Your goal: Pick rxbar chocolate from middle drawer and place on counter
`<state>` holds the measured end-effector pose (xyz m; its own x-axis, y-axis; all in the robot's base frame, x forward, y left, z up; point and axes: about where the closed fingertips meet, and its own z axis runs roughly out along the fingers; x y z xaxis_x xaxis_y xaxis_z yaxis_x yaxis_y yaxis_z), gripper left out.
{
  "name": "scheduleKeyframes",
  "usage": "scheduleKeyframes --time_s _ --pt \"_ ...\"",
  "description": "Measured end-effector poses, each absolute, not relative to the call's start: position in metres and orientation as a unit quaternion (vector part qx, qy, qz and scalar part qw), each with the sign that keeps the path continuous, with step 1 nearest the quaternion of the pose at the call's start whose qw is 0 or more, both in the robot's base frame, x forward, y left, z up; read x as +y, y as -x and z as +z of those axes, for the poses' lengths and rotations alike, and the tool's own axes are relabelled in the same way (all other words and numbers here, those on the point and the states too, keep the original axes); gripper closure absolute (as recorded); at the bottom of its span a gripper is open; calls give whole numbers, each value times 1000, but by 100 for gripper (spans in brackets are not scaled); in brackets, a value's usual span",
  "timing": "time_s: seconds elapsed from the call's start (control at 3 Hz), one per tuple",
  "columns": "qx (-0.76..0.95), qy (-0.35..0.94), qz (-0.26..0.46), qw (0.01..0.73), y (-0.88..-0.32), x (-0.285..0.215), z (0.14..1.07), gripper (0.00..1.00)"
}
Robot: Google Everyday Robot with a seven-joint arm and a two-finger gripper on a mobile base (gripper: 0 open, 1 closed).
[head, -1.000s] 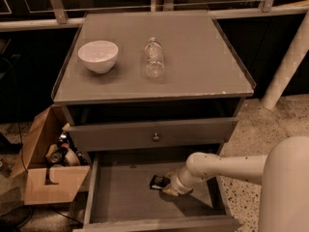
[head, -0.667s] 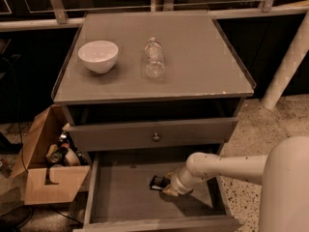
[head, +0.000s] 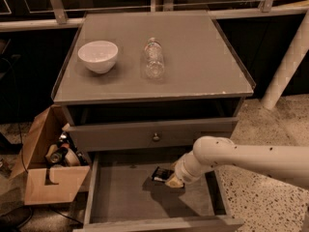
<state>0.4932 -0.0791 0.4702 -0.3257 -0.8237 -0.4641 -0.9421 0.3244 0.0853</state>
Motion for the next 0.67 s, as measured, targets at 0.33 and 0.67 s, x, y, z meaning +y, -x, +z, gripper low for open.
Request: scheduleKeyframes --time_s 0.33,0.67 --pt "794 558 166 177 -498 -80 477 100" --pt "799 551 168 170 -497 -83 477 100"
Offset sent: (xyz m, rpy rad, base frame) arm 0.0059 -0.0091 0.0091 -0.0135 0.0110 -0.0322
